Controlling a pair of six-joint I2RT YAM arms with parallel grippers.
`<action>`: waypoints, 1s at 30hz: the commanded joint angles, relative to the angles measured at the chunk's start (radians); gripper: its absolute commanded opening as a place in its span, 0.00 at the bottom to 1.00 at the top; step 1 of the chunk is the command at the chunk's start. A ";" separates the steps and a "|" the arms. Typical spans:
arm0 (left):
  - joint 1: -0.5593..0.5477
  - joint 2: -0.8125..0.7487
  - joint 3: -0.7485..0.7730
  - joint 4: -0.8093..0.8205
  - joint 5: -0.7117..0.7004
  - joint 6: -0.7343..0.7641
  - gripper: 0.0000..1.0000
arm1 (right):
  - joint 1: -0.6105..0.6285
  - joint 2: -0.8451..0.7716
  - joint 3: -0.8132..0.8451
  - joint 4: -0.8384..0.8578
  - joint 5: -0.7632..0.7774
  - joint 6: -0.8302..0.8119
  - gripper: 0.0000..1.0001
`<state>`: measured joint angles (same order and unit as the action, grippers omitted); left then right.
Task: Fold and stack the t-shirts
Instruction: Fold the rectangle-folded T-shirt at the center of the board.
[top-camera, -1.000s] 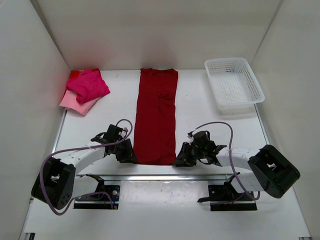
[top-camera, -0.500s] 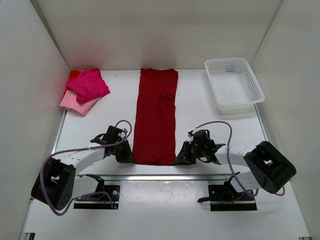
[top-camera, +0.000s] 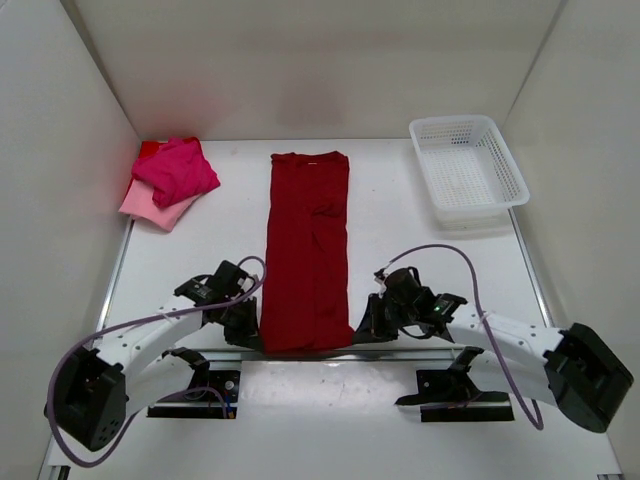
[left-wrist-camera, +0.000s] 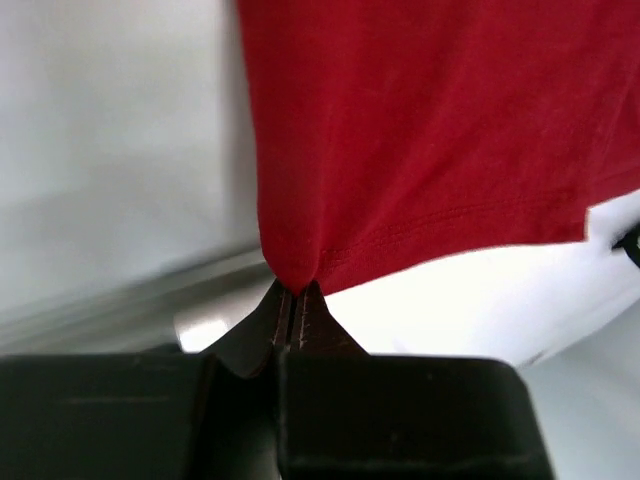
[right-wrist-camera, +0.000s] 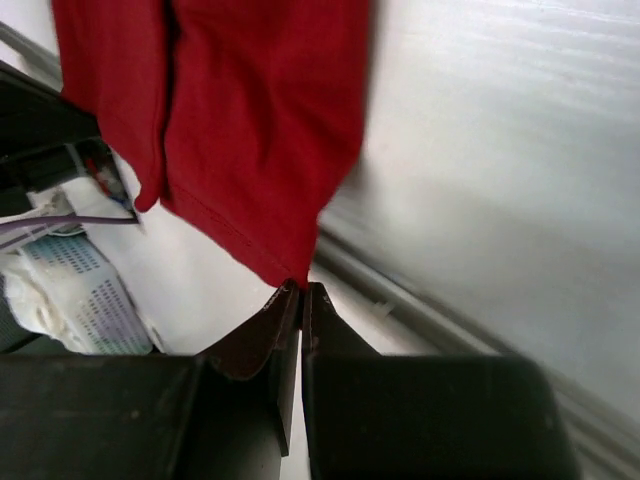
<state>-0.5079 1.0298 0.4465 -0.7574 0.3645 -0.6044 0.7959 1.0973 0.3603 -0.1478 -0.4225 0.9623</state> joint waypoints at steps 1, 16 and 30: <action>-0.006 -0.053 0.127 -0.190 0.007 0.035 0.00 | -0.029 -0.091 0.081 -0.194 0.028 -0.031 0.00; 0.152 0.376 0.797 -0.112 -0.133 0.063 0.00 | -0.475 0.350 0.750 -0.257 -0.088 -0.419 0.00; 0.249 0.694 0.936 0.026 -0.197 0.066 0.00 | -0.520 0.797 1.089 -0.231 -0.084 -0.502 0.00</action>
<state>-0.2695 1.6905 1.3399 -0.7658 0.2062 -0.5503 0.2867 1.8561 1.3857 -0.3927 -0.5243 0.4976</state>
